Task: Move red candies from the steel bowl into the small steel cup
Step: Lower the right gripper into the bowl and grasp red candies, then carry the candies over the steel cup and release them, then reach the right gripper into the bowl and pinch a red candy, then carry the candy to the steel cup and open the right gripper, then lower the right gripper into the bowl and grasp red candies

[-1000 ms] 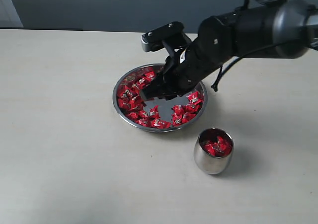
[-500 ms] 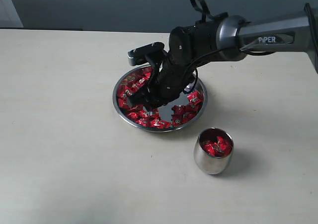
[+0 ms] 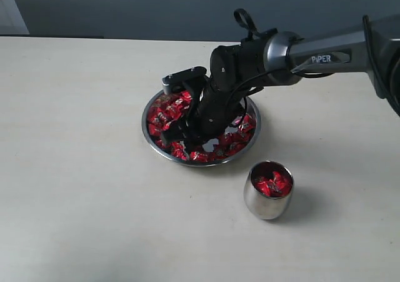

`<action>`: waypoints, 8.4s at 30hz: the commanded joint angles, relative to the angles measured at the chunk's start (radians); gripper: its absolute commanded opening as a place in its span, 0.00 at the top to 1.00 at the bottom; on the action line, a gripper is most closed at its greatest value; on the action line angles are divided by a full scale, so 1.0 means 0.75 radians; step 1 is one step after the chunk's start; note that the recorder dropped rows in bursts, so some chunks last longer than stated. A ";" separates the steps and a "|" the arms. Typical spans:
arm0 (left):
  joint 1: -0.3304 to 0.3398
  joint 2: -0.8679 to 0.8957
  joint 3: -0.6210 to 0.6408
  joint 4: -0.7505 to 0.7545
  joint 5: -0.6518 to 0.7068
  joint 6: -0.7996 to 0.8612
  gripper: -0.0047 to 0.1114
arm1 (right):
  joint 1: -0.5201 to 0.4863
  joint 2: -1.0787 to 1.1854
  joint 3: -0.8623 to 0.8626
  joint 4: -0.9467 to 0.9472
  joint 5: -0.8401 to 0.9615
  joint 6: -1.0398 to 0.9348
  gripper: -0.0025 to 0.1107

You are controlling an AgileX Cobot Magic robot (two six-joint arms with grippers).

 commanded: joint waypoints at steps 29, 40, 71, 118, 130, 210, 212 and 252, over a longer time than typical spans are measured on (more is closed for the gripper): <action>-0.009 -0.007 0.003 -0.005 -0.008 -0.005 0.96 | 0.000 -1.206 0.962 -0.078 -0.031 0.075 0.98; -0.009 -0.007 0.003 -0.005 -0.008 -0.005 0.96 | -0.002 -1.149 1.017 -0.164 -0.160 0.075 0.91; -0.009 -0.007 0.003 -0.005 -0.008 -0.005 0.96 | -0.002 -0.879 0.719 -0.171 -0.578 0.075 0.65; -0.009 -0.007 0.003 -0.005 -0.008 -0.005 0.96 | -0.099 -0.110 0.094 -0.314 0.013 0.152 0.65; -0.009 -0.007 0.003 -0.005 -0.008 -0.005 0.96 | -0.099 -0.085 0.094 -0.323 -0.002 0.147 0.66; -0.009 -0.007 0.003 -0.005 -0.008 -0.005 0.96 | -0.061 -0.992 1.018 -0.074 -0.224 0.085 0.77; -0.009 -0.007 0.003 -0.005 -0.008 -0.005 0.96 | -0.061 -0.995 1.016 -0.077 -0.229 0.085 0.77; -0.009 -0.007 0.003 -0.005 -0.008 -0.005 0.96 | -0.064 -0.587 0.423 -0.349 -0.479 0.085 0.60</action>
